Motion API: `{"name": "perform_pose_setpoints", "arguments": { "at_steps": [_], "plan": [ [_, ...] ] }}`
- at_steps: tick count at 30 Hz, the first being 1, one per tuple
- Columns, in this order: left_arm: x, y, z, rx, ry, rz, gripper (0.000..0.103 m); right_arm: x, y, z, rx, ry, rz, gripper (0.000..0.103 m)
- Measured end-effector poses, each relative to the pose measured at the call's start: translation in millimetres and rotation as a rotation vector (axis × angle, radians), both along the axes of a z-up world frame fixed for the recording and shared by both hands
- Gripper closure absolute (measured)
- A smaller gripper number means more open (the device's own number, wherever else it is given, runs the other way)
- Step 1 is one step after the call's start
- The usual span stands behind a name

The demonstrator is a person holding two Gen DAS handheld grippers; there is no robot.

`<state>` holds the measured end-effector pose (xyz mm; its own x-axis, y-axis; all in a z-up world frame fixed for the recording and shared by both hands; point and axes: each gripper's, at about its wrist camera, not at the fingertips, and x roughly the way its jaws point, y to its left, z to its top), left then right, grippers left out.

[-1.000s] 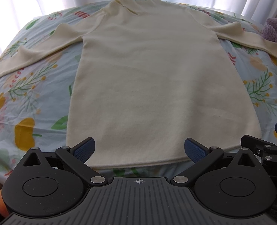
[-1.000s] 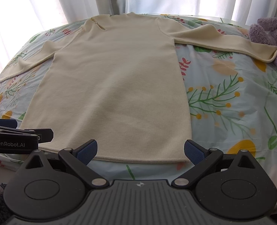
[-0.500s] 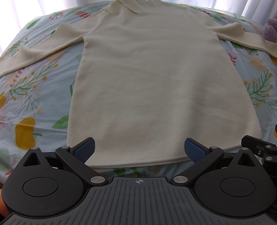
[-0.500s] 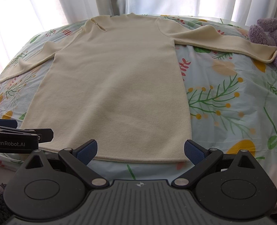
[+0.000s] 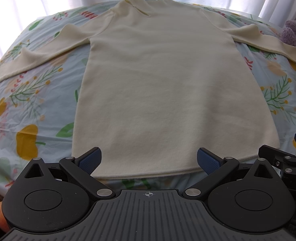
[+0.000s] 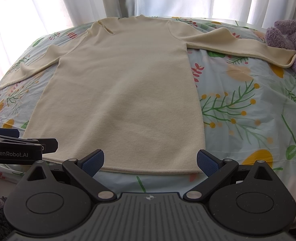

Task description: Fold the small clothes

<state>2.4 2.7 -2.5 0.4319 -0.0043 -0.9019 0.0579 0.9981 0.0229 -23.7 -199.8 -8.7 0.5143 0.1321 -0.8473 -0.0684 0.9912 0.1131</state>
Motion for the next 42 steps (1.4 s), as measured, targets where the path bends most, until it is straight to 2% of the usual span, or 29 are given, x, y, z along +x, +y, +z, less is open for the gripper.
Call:
{"name": "perform_pose_setpoints", "arguments": {
  "at_steps": [42],
  "plan": [
    [6.9,2.9,-7.1,-0.013,0.032,0.029,0.0,3.8,2.3,-2.9,0.014,0.004,0.008,0.004]
  ]
}}
